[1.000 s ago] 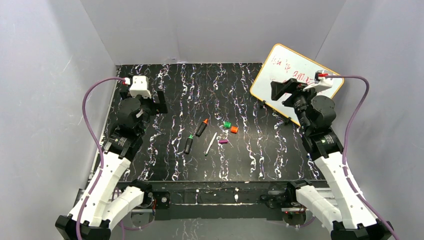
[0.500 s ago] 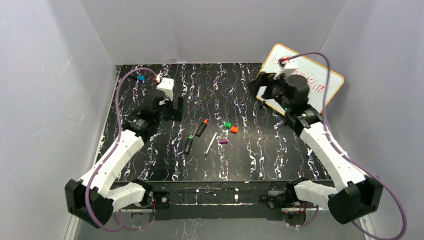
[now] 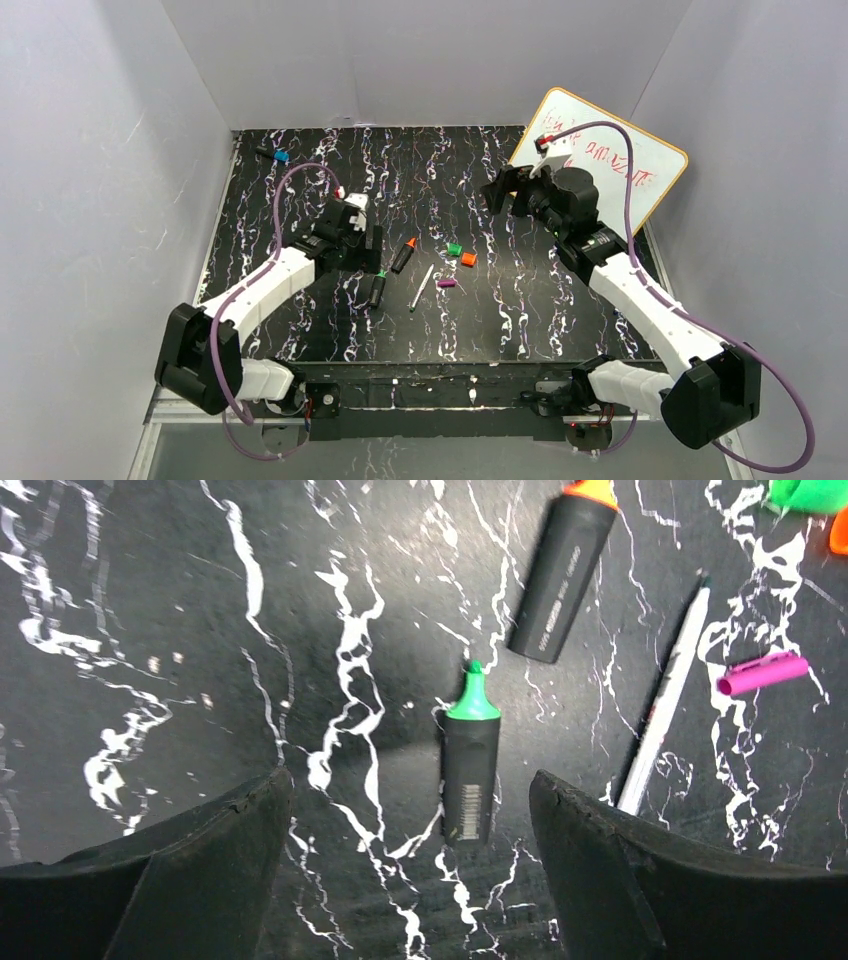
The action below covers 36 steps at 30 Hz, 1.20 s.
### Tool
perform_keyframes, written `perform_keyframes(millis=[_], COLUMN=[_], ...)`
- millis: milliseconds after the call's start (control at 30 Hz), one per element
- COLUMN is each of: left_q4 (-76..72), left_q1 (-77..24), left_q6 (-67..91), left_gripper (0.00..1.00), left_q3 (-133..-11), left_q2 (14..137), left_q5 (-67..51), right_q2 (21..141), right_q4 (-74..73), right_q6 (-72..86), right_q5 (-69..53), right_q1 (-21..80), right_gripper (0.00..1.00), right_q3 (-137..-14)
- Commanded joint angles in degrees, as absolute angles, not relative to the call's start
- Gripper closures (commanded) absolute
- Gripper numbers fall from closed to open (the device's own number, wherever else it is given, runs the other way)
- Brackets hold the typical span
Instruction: Insert the pens into the pen caps
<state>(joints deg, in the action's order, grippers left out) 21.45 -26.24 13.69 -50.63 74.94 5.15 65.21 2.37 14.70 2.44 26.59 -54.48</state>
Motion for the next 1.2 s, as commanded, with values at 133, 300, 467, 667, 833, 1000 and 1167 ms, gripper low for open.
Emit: perform_keyframes(millis=[133,300,467,667,833,1000,1167], left_q4=[23.3,24.4,24.7,24.8,24.7,23.6,23.9], left_q1=[-31.8,-36.0,-36.9,-37.0,-37.0,-37.2,-37.5], left_q6=[18.2,19.6,20.9,21.2,22.2,22.3,21.9], left_gripper=[0.26,0.34,0.35,0.41,0.51,1.00,1.00], left_q3=[-50.7,-50.8,-49.8,-50.1,-50.8,-50.2,-50.0], left_q2=[81.2,86.4,90.0,94.0,96.8,98.2,94.7], left_q5=[4.0,6.8,10.3,13.5,15.1,13.5,15.1], right_q2=[61.4,59.6,57.3,56.7,56.9,57.7,58.1], right_q4=[8.3,7.6,9.3,9.6,9.5,8.5,7.9], right_q6=[12.3,9.9,9.7,9.4,9.4,9.7,9.9], right_q5=[4.4,7.0,7.2,7.4,7.4,8.6,8.8], right_q1=[26.3,26.2,26.2,26.2,26.2,26.2,26.2], right_gripper=[0.01,0.01,0.01,0.01,0.01,0.01,0.01], right_q3=[-50.1,-48.8,-47.0,-46.6,-46.6,-47.4,-47.9])
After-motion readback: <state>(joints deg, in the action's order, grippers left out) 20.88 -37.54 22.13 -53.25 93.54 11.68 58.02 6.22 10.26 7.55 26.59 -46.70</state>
